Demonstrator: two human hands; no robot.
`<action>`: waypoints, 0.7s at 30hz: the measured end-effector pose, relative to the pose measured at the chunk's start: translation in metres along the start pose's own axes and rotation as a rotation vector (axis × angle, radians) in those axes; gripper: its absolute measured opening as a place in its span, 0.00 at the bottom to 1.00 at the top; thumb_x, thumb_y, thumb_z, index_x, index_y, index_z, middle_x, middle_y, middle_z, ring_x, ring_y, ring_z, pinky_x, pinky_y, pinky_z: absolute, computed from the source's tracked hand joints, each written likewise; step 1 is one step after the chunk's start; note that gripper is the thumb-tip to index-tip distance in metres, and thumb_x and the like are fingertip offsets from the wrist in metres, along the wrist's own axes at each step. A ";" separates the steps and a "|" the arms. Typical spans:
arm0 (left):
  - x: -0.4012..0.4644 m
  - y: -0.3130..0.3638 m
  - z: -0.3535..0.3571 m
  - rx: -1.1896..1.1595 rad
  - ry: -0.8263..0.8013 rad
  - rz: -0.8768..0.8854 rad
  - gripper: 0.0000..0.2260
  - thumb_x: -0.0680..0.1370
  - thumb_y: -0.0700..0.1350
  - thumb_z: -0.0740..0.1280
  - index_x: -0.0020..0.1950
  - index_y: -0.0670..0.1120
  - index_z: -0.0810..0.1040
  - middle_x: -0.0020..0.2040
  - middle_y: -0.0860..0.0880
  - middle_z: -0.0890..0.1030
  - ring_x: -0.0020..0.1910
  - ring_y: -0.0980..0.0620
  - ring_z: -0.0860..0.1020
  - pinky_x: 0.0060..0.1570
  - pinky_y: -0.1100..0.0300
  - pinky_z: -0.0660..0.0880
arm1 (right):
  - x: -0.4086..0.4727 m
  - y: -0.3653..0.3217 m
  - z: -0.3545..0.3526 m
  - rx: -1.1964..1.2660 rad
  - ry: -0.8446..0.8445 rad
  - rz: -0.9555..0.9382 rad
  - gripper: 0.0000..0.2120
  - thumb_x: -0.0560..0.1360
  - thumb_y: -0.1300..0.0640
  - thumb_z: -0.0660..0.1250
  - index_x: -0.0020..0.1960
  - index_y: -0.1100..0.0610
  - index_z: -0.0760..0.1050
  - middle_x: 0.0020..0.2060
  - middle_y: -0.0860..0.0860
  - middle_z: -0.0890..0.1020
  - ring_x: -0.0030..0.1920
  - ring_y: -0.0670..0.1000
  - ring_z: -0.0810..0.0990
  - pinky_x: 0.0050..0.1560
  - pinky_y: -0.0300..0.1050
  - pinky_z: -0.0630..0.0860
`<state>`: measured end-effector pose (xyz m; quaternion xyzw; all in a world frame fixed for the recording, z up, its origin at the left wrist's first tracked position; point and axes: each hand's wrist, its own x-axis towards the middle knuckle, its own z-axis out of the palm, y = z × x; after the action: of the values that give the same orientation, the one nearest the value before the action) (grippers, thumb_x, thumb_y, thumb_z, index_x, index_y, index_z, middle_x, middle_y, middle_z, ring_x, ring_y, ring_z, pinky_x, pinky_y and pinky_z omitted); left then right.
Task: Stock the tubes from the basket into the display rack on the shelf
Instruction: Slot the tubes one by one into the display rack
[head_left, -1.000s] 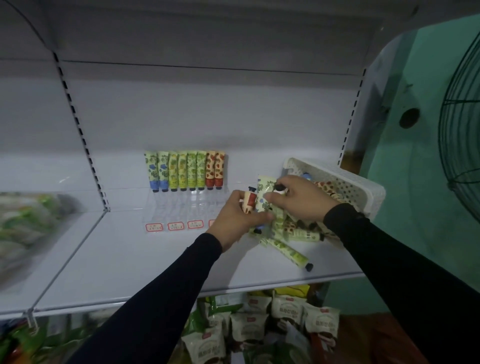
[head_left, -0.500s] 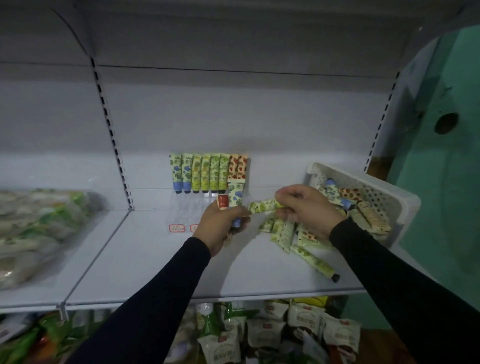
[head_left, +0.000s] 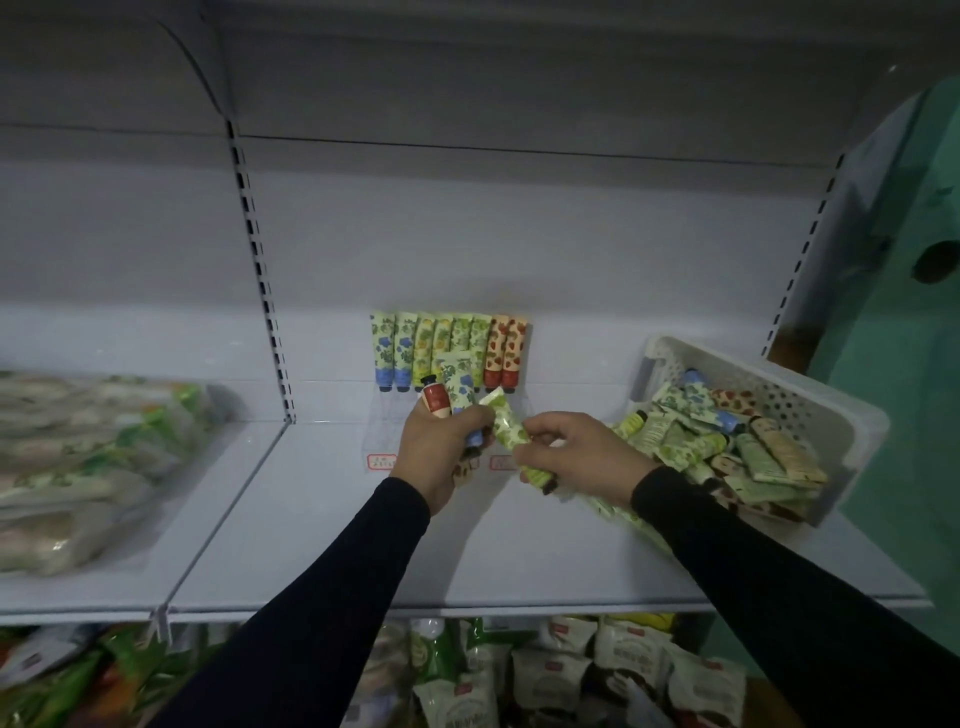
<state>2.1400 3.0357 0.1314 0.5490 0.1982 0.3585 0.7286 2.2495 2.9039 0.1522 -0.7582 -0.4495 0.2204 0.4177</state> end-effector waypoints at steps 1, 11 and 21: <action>0.000 0.001 -0.002 0.007 -0.002 0.008 0.10 0.75 0.30 0.69 0.41 0.45 0.75 0.30 0.51 0.78 0.29 0.53 0.76 0.37 0.57 0.77 | 0.004 -0.001 0.004 -0.042 -0.001 -0.006 0.14 0.72 0.47 0.72 0.53 0.54 0.79 0.43 0.56 0.81 0.42 0.54 0.82 0.47 0.55 0.82; 0.013 0.012 -0.040 -0.015 -0.065 0.028 0.07 0.75 0.32 0.70 0.51 0.41 0.80 0.42 0.44 0.84 0.39 0.48 0.81 0.43 0.54 0.80 | 0.041 -0.012 0.028 -0.157 -0.028 -0.134 0.11 0.74 0.50 0.69 0.52 0.53 0.73 0.44 0.53 0.77 0.42 0.49 0.76 0.43 0.45 0.73; 0.051 0.016 -0.103 0.121 0.217 0.220 0.07 0.76 0.35 0.71 0.49 0.36 0.74 0.34 0.42 0.76 0.31 0.48 0.78 0.37 0.56 0.79 | 0.096 -0.017 0.009 -0.055 0.360 -0.170 0.21 0.75 0.43 0.67 0.35 0.55 0.63 0.33 0.56 0.70 0.35 0.58 0.76 0.44 0.55 0.79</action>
<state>2.0983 3.1436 0.1190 0.5682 0.2357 0.4806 0.6250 2.2831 2.9950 0.1652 -0.7559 -0.4358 0.0330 0.4874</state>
